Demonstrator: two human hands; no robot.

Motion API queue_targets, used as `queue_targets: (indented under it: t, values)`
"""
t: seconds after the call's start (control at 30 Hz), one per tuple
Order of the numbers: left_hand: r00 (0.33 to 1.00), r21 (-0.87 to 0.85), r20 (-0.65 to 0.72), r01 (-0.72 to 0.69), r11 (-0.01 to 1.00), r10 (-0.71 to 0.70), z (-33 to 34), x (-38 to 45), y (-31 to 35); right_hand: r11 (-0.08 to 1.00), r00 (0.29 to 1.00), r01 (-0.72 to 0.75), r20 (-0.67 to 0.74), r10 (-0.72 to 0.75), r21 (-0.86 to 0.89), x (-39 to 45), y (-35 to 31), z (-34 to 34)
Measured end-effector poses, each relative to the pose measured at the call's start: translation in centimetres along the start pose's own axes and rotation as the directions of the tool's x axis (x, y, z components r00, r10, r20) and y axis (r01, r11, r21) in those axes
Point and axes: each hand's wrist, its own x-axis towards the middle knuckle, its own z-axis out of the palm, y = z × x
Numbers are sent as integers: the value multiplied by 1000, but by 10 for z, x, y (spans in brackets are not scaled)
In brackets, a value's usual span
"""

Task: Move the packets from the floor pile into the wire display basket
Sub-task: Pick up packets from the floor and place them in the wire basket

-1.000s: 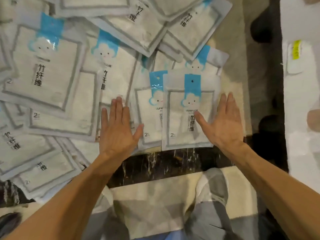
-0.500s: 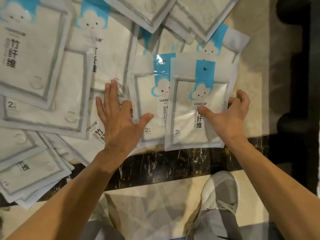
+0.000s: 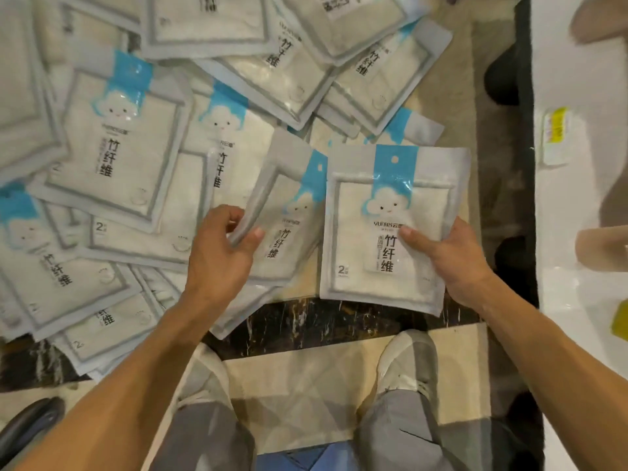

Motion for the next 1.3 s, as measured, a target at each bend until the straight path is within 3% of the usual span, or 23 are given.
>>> queue_targets:
  t: [0.13,0.33,0.53,0.77,1.0,1.3]
  values:
    - [988,-279,76,149,949,-133,-37,-15,22,993,998,-26,66,18,114,-36,-48,-13]
    - [971,-431,76,237,871,-227,-112,-47,71,995,995,-16,103,6,98,-98,-138,-29]
    - [972,-605,98,228,763,-213,-216,-102,154,998,993,56,100,-59,36,-194,-268,-39]
    - [986,-703,54,151,696,-159,-371,-185,249,996,986,84,145,-80,-25,-355,-419,-31]
    - [997,-726,-49,-1,688,-51,-534,-278,321,976,961,207,200,-191,-66,-504,-544,0]
    - [957,-753,-288,-222,620,-7,-688,-414,353,919,868,392,351,-353,-47,-663,-640,54]
